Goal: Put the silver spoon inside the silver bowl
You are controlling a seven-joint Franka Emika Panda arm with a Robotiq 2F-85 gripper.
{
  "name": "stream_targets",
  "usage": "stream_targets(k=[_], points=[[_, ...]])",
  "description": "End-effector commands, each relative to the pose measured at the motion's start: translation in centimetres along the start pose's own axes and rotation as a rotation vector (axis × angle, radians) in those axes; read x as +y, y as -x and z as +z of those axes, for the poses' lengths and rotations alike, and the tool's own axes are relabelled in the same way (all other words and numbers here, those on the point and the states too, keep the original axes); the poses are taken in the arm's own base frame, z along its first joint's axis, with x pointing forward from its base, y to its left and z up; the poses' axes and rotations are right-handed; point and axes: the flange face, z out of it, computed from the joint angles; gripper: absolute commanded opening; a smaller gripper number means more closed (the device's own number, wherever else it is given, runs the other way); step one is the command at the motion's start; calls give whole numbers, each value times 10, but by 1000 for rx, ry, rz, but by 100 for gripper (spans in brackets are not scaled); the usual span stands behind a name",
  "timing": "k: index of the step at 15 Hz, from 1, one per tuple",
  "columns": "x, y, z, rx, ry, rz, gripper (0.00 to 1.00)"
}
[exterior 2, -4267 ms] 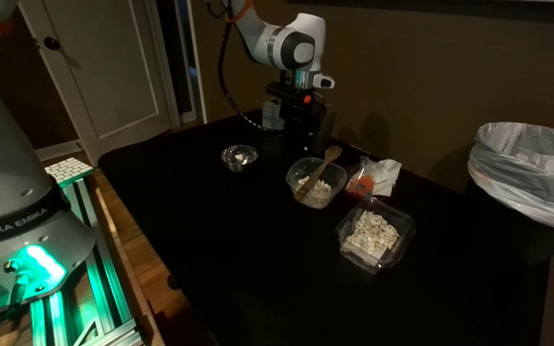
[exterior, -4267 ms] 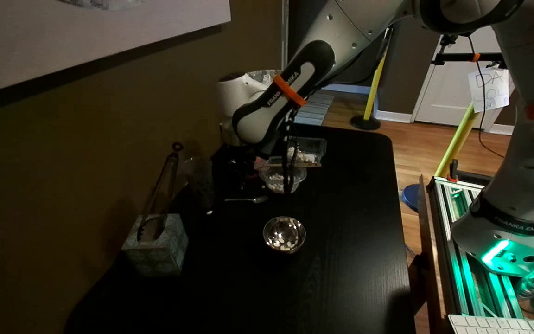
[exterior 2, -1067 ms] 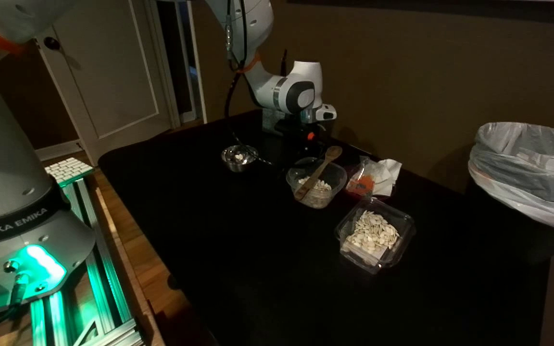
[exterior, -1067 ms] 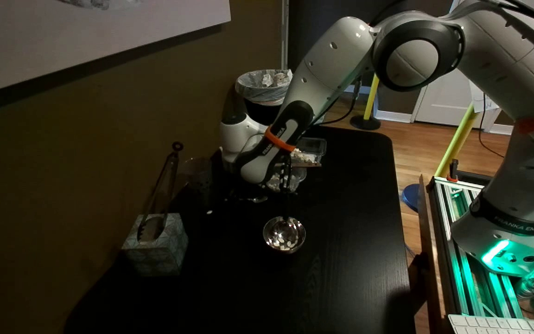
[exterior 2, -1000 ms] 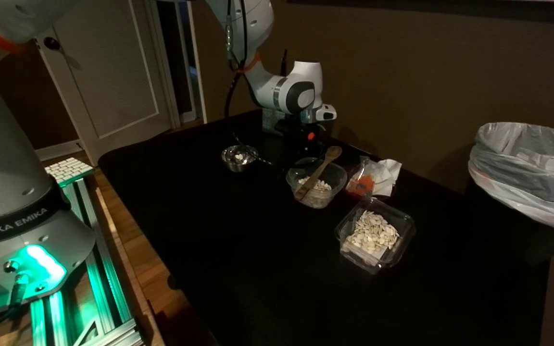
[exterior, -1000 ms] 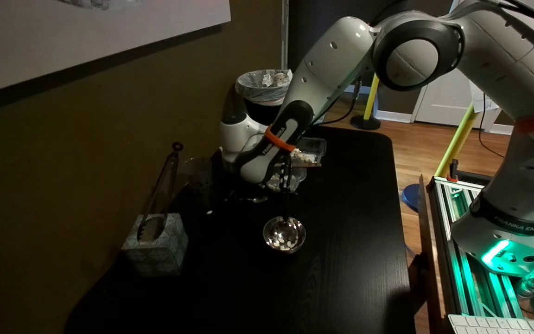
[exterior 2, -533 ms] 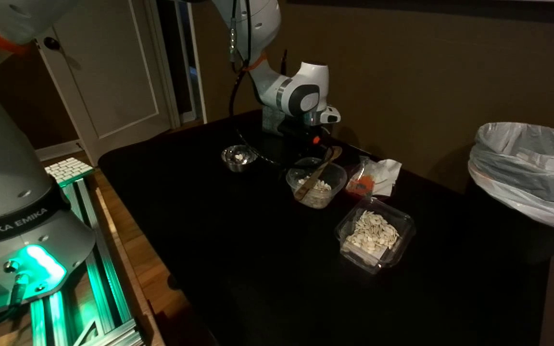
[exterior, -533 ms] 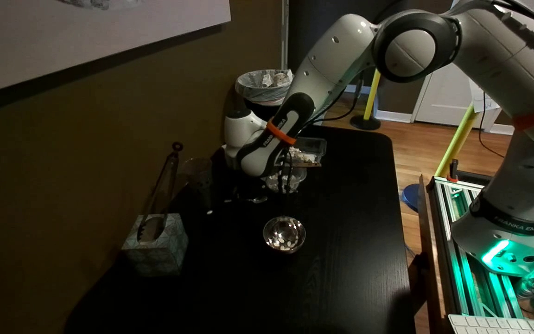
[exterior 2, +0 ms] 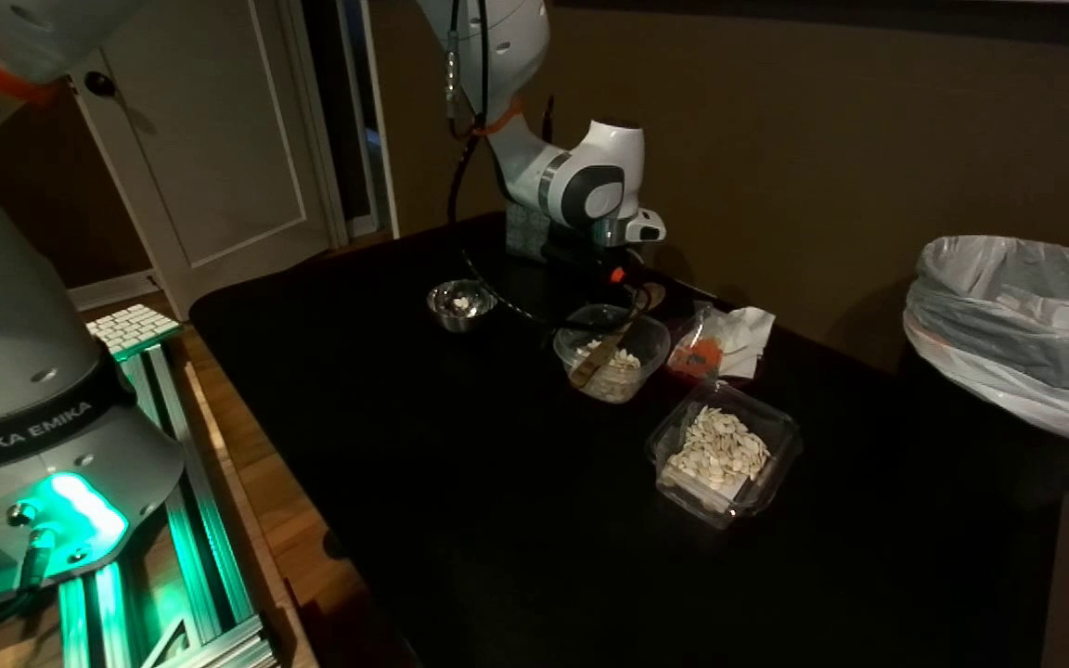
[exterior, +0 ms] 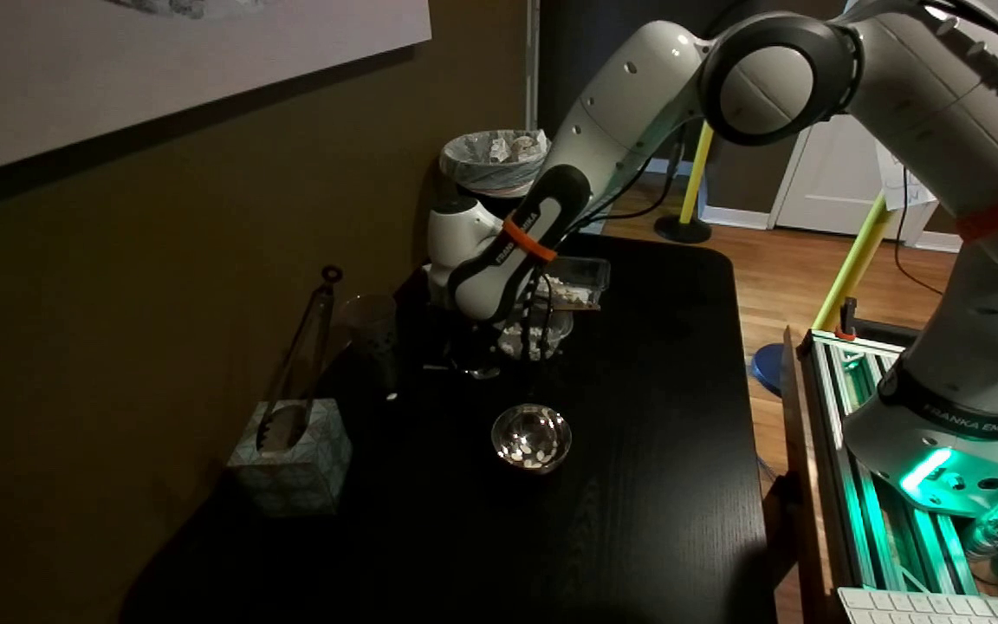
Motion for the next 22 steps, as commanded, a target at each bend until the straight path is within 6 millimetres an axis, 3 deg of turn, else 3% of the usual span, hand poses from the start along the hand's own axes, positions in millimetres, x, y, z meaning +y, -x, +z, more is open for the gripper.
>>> stream_targets(k=[1, 4, 11, 18, 22], points=[[-1, 14, 0, -24, -34, -22, 0], [-11, 15, -9, 2, -60, -43, 2], [-58, 23, -45, 64, -102, -169, 2], [-96, 55, -96, 149, -120, -343, 2], [-123, 74, -113, 205, -118, -427, 2]])
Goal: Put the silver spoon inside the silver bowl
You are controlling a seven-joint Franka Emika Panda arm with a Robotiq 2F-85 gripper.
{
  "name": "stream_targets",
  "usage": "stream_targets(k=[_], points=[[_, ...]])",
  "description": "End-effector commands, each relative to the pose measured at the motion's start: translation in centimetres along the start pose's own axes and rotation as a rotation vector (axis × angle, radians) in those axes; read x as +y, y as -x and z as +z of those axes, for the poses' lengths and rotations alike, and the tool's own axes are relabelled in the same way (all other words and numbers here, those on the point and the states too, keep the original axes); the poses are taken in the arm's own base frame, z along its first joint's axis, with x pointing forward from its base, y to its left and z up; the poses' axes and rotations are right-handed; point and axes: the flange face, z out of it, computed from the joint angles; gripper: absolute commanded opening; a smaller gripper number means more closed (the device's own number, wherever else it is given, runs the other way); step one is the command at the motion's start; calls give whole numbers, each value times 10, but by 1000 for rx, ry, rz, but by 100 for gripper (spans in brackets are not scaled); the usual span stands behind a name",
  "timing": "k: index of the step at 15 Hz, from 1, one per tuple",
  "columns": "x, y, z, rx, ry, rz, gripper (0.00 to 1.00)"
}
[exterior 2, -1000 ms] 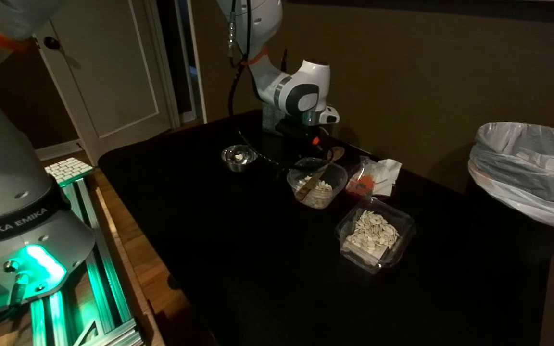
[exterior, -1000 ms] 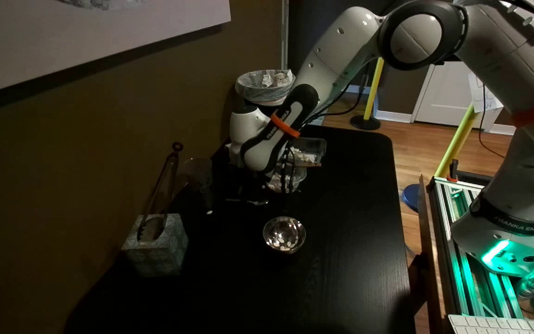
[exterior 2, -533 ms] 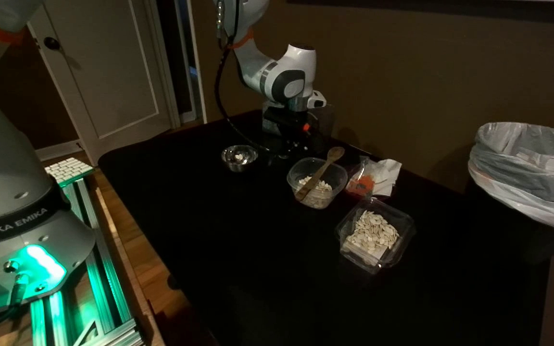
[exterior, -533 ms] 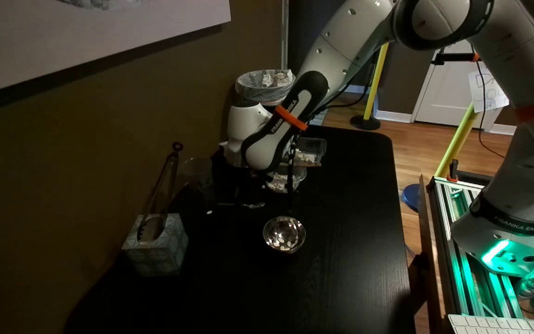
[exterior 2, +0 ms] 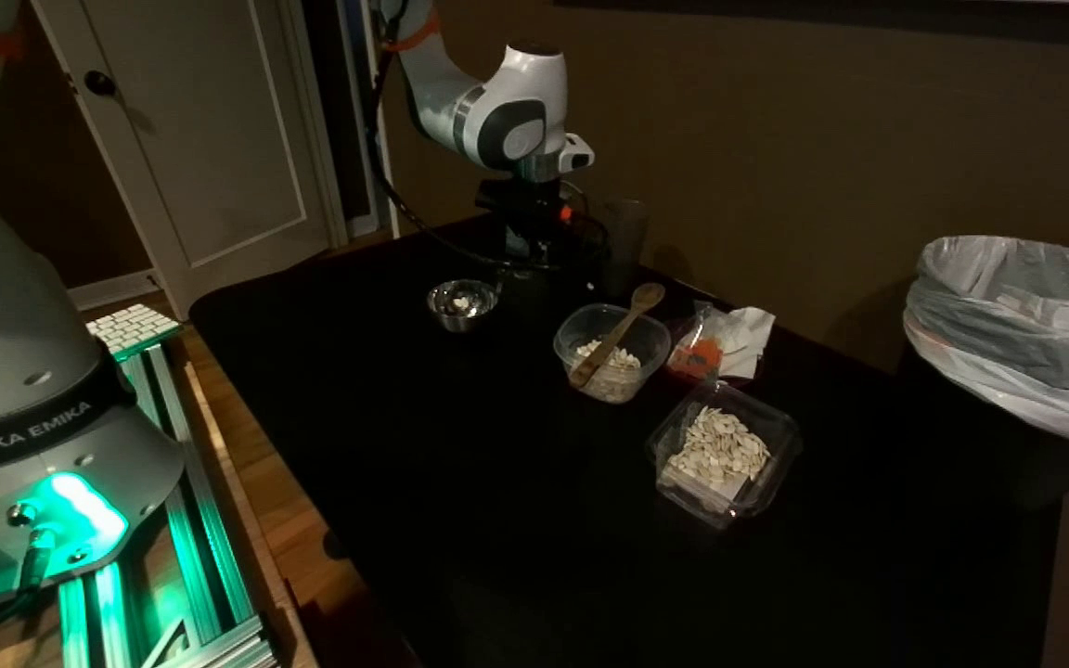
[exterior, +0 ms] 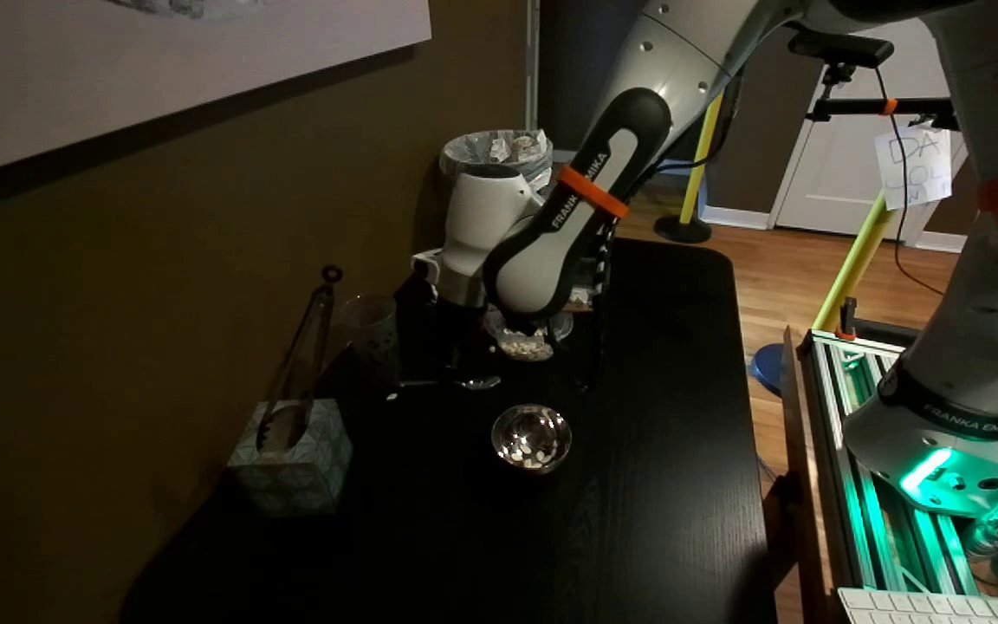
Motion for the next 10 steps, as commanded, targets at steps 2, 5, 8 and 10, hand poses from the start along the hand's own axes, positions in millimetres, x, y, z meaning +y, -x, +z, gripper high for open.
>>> stream_targets(k=[2, 5, 8, 10], points=[[-16, 3, -7, 12, -4, -34, 8], [-21, 6, -11, 9, -5, -45, 8], [-29, 6, -13, 32, 22, -47, 2], [-47, 7, -19, 77, 67, -48, 2]])
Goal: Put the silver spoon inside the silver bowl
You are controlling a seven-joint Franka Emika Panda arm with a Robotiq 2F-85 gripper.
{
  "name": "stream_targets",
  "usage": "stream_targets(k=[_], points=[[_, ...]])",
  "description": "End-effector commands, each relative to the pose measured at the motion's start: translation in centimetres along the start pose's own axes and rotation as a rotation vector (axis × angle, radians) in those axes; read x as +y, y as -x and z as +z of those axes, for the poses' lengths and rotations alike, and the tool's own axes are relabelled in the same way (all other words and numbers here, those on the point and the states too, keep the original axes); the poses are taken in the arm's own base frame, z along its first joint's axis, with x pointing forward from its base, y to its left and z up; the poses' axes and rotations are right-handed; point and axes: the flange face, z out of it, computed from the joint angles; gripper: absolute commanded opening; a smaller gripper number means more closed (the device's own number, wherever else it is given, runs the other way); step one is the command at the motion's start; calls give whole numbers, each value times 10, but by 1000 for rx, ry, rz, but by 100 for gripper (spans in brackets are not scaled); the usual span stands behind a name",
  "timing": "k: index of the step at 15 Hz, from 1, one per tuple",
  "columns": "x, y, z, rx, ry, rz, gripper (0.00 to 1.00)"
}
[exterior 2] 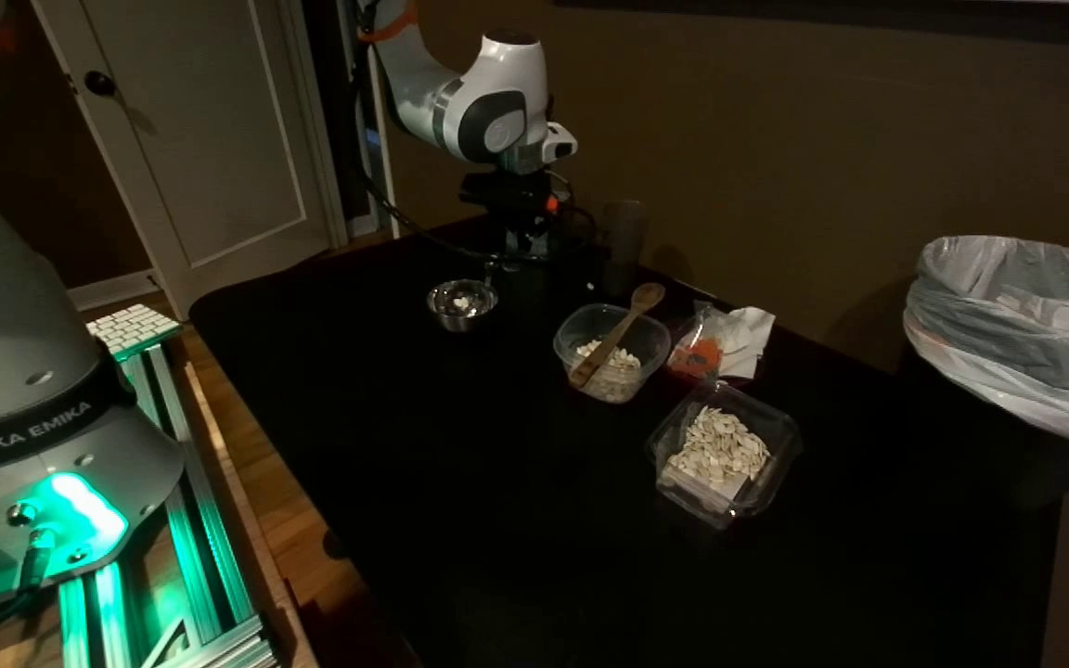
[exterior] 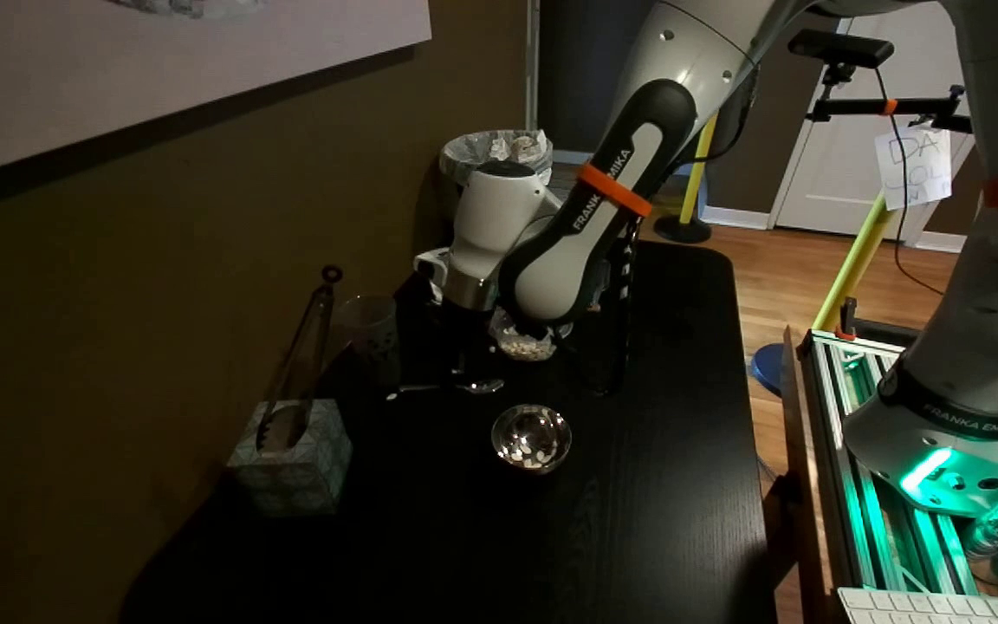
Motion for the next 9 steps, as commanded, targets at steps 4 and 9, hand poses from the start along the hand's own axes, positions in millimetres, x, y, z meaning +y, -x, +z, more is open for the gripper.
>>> stream_targets(k=[4, 9], points=[[-59, 7, -12, 154, 117, 22, 2], [-75, 31, -9, 146, 192, 44, 2]])
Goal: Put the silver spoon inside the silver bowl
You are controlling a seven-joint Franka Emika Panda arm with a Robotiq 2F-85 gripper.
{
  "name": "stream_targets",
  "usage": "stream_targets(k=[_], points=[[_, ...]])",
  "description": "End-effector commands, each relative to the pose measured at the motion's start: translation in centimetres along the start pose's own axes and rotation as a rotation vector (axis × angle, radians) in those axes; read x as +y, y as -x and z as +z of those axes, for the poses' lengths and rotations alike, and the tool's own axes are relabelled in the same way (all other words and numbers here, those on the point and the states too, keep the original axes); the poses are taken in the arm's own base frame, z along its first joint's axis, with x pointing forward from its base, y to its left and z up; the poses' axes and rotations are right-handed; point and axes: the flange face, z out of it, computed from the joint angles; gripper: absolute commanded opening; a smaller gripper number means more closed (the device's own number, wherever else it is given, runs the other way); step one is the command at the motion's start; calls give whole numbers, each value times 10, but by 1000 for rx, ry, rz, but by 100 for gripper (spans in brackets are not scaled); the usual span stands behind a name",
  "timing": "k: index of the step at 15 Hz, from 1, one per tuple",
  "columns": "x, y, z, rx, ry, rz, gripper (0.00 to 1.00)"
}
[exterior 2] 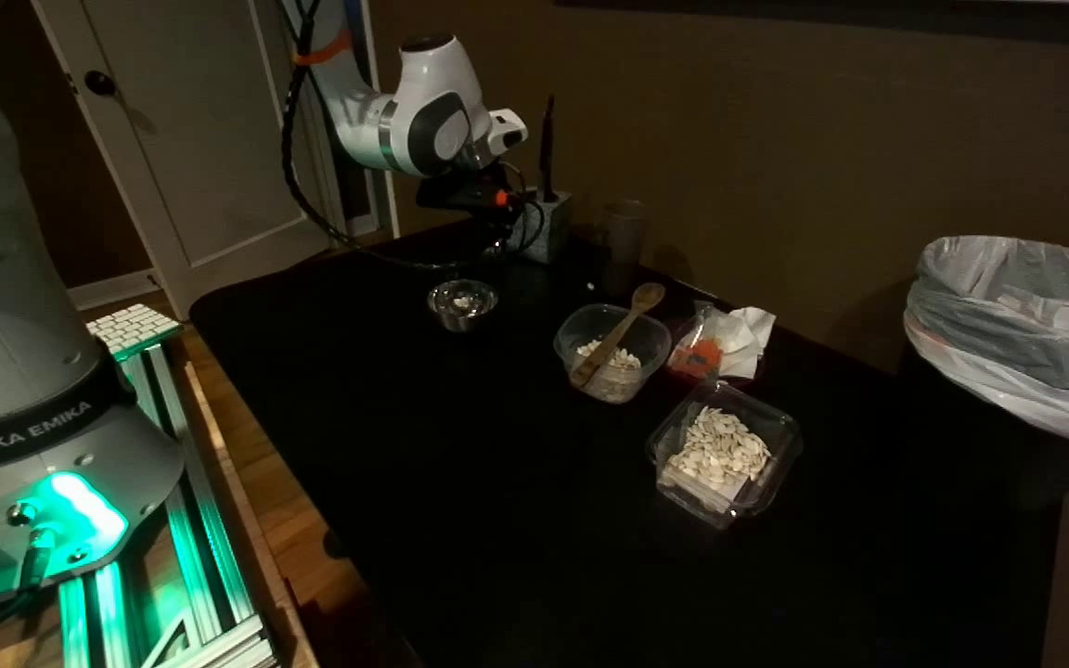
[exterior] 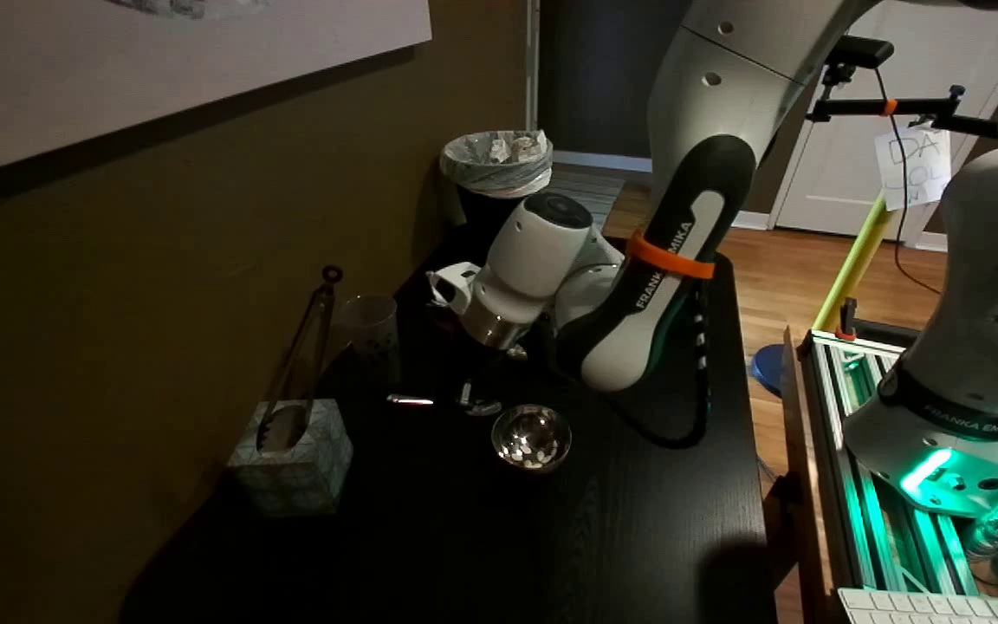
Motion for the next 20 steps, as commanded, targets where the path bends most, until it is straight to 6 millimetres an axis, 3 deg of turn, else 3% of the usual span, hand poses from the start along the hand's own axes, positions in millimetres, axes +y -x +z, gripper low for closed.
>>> stream_targets(k=[1, 5, 7, 19, 20], points=[[-6, 24, -5, -35, 40, 24, 2], [-33, 39, 5, -89, -31, -12, 2], [-37, 44, 6, -90, -32, -9, 2], [-15, 84, 13, -139, -24, -16, 2], [-14, 84, 12, -136, -28, -14, 12]])
